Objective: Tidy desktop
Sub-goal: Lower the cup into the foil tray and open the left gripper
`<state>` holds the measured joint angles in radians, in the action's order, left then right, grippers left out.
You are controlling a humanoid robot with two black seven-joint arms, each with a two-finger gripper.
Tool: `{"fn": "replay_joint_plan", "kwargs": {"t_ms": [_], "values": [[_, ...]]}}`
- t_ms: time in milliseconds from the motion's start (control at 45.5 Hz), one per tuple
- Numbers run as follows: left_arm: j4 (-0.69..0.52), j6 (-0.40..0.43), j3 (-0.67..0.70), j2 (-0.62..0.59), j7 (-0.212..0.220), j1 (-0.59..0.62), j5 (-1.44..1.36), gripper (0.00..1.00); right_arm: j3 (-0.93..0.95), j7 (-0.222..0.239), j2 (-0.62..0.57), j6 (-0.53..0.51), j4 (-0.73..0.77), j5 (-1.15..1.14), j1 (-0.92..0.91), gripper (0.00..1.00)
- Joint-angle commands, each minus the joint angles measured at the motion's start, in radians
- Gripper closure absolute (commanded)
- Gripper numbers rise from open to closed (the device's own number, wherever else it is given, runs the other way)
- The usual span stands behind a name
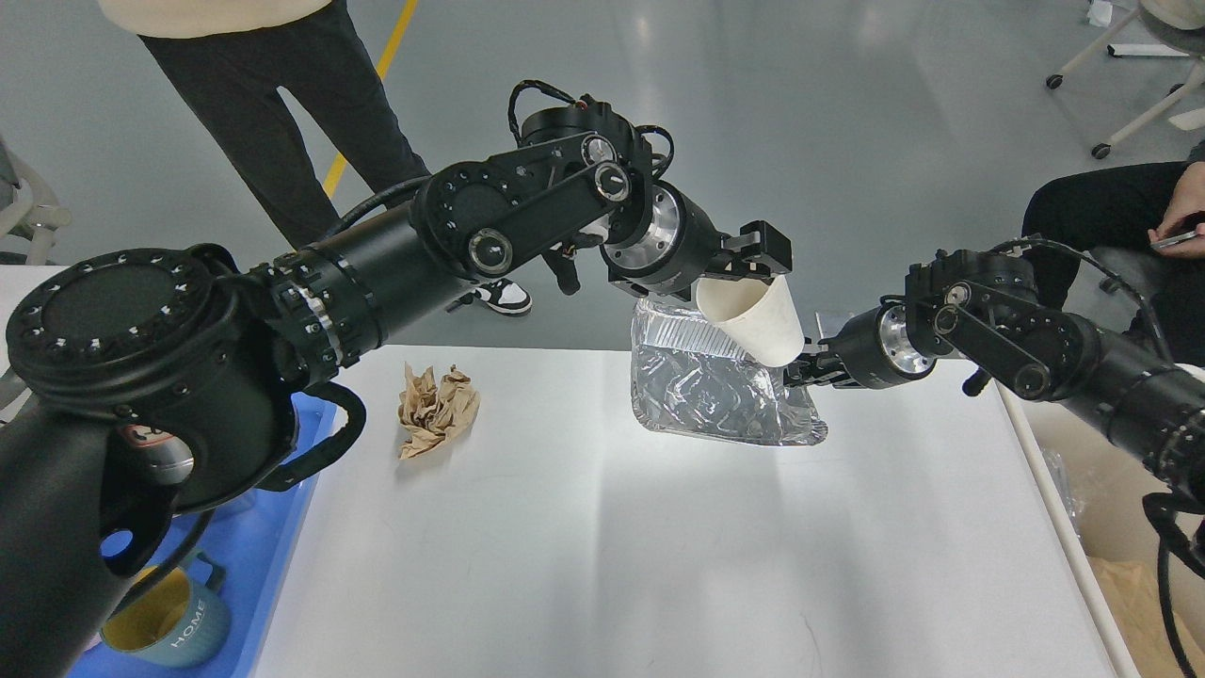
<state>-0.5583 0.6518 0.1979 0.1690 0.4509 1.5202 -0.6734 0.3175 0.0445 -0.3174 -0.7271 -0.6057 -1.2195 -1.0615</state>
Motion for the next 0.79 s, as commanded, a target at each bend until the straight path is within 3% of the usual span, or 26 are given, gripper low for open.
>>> {"fn": "replay_joint_plan", "kwargs": {"t_ms": [0, 308, 484, 769], "values": [[0.0, 0.0, 0.002, 0.0, 0.0, 0.0, 0.0, 0.03, 0.0, 0.0, 0.0, 0.0, 0.0, 0.0, 0.0, 1.0], [-0.002, 0.006, 0.014, -0.005, 0.0, 0.009, 0.006, 0.03, 0.0, 0.0, 0.0, 0.0, 0.0, 0.0, 0.0, 1.0], [-0.003, 0.074, 0.017, -0.048, 0.002, 0.015, 0.006, 0.03, -0.002, 0.005, 0.0, 0.0, 0.003, -0.003, 0.003, 1.0], [-0.009, 0.081, 0.017, -0.066, 0.0, 0.018, 0.005, 0.03, -0.006, 0.011, 0.0, 0.014, 0.018, -0.008, 0.018, 1.0]]}}
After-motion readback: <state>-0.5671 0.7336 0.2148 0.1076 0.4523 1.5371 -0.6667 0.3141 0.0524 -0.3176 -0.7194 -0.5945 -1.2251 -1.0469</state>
